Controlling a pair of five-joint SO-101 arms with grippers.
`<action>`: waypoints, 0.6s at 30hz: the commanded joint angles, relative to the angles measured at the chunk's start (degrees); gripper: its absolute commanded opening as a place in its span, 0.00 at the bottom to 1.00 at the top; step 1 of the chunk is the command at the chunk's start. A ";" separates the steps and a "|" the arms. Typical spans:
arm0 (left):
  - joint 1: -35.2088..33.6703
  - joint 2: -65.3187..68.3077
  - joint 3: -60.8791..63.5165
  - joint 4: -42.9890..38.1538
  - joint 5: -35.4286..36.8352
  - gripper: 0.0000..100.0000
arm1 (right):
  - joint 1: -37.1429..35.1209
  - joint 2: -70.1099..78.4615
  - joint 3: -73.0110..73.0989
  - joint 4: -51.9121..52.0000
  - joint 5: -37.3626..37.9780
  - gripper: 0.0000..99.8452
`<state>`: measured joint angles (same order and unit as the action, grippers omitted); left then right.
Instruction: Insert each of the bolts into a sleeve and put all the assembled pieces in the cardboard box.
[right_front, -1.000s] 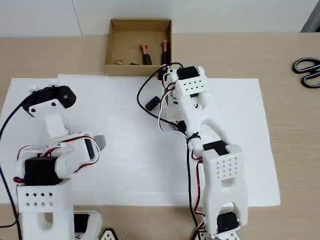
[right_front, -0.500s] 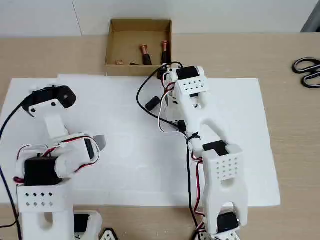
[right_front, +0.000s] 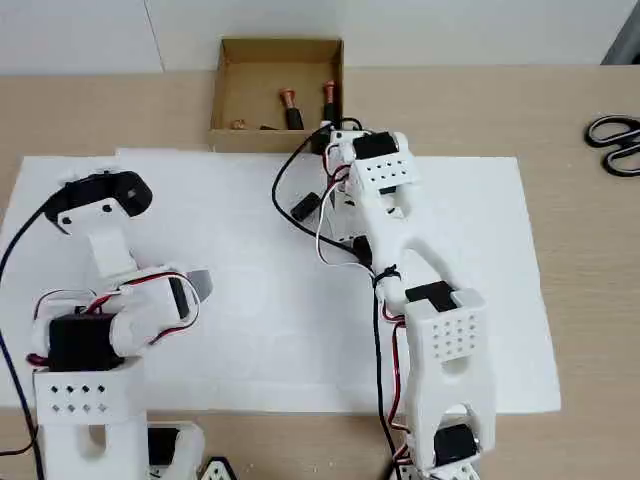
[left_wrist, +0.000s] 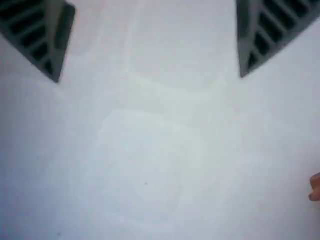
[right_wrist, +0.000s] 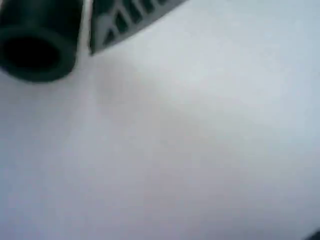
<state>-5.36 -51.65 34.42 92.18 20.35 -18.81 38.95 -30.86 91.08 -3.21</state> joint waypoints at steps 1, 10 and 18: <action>0.09 -0.09 -2.42 0.97 -0.70 0.22 | -0.84 -0.13 -2.37 -0.57 0.53 0.17; -0.18 -0.18 -2.42 0.97 -1.67 0.22 | -1.01 3.82 -2.46 -1.63 0.53 0.17; -0.18 -0.18 -2.42 0.97 -1.67 0.22 | -0.92 4.18 -2.46 -2.24 0.62 0.08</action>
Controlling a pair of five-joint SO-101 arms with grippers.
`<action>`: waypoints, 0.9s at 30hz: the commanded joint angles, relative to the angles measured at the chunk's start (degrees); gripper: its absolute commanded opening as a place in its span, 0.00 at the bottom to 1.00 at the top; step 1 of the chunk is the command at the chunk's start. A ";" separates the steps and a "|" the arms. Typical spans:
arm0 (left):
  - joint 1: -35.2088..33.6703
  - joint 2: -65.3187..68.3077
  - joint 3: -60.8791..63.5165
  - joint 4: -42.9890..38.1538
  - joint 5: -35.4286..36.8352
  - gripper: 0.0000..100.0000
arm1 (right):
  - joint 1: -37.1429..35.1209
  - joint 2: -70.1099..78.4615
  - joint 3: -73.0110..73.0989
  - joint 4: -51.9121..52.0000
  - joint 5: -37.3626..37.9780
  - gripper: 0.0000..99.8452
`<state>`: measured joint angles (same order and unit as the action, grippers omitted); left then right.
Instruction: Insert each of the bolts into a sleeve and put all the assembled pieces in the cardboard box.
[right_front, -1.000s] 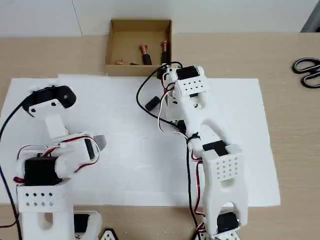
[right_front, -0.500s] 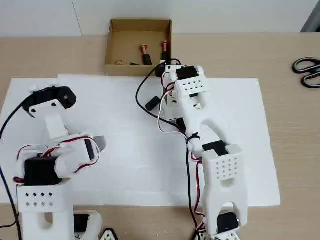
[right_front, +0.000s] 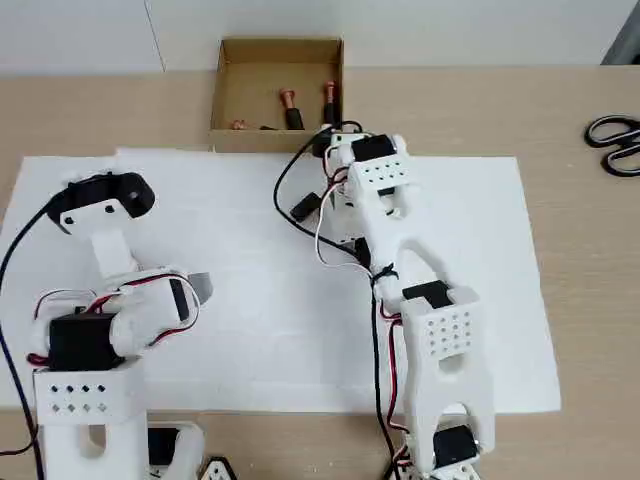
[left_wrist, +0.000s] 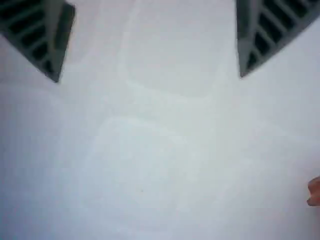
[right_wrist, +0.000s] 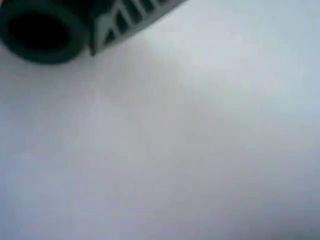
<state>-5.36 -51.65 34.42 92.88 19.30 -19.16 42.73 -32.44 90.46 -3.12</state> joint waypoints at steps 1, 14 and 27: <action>-0.18 -0.18 -2.42 0.26 -0.62 0.22 | -0.57 0.48 -0.88 -1.63 0.62 0.07; -0.09 0.26 -12.88 5.80 -2.11 0.22 | 3.74 -14.81 -8.62 5.85 5.45 0.00; -3.25 14.24 -20.53 7.47 -2.64 0.22 | 4.00 -39.25 -1.76 6.29 5.63 0.00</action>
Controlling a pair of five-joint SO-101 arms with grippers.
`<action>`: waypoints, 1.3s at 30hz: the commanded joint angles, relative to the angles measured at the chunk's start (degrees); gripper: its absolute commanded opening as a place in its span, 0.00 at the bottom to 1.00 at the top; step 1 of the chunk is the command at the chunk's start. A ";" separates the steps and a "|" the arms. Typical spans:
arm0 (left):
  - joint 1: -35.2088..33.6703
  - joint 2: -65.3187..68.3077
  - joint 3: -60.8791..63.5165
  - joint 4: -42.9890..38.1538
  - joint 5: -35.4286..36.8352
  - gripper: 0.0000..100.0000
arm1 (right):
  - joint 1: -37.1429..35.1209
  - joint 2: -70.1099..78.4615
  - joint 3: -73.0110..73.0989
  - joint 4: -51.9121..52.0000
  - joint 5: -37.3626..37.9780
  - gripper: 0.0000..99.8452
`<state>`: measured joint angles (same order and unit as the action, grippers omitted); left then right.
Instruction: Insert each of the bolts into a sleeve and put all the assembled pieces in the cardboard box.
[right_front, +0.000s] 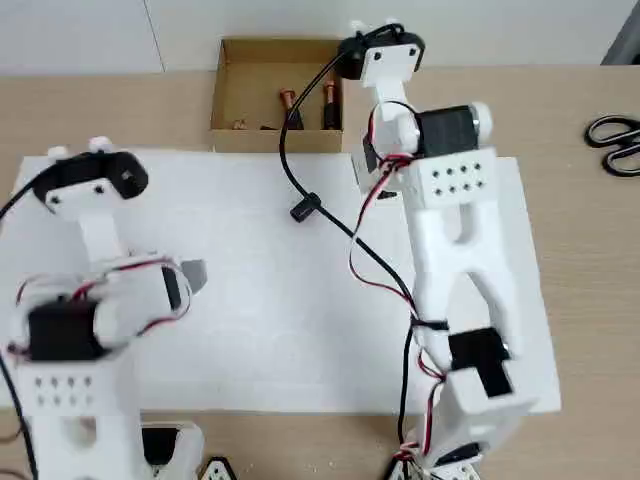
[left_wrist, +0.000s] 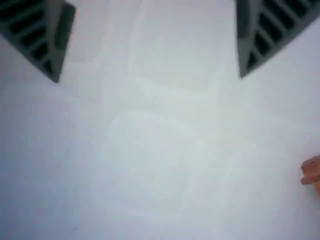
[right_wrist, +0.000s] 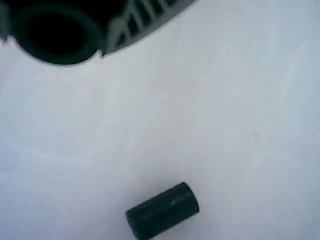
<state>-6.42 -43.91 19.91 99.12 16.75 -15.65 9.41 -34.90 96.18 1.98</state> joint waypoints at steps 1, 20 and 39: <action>-3.96 9.93 -8.22 1.23 -0.09 0.22 | 0.48 -6.81 1.49 0.57 0.53 0.00; -18.02 48.62 -17.89 -7.74 -9.23 0.22 | 5.23 -9.27 5.36 0.31 0.53 0.00; -17.67 64.00 -17.89 -19.60 -9.23 0.13 | 5.23 -9.27 5.45 0.31 0.35 0.00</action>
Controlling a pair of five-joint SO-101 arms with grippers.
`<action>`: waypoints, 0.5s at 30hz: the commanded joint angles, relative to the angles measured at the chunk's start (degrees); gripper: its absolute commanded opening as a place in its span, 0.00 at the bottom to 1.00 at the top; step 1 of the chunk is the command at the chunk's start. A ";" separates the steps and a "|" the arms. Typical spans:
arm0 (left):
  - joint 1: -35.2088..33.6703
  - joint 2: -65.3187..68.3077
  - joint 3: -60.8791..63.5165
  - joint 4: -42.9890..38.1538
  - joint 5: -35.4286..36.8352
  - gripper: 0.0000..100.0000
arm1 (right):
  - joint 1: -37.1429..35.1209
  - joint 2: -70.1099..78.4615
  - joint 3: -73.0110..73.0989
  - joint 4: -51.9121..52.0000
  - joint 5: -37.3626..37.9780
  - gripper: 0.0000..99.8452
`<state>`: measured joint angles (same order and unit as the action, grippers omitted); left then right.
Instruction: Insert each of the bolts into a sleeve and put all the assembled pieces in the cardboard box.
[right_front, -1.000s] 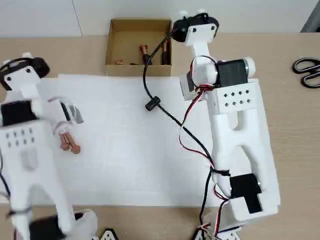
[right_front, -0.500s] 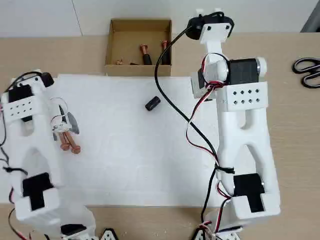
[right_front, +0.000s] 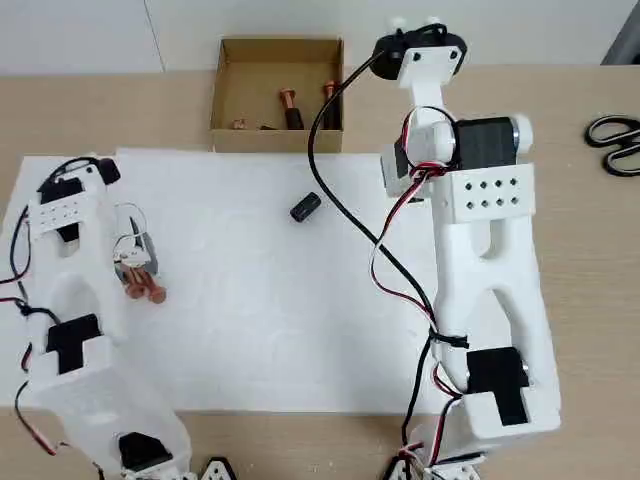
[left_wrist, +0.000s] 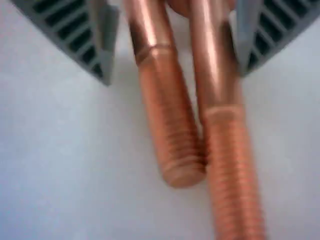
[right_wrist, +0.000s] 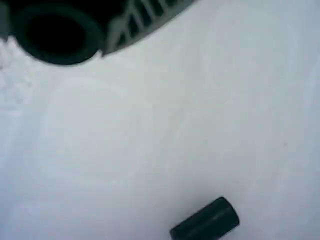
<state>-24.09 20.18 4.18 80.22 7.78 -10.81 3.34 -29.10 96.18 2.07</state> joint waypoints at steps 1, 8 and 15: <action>0.00 0.00 -2.15 -0.70 -0.26 0.12 | 0.40 -3.21 -0.35 0.31 0.18 0.00; 2.73 -0.18 -2.15 -0.53 -0.35 0.03 | 0.40 -3.21 -0.35 0.22 0.18 0.00; 8.53 -0.26 -4.00 0.53 -0.62 0.01 | 0.40 -3.21 -0.35 0.22 0.09 0.00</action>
<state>-19.16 20.35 2.77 80.22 7.43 -10.81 3.34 -29.10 96.18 2.07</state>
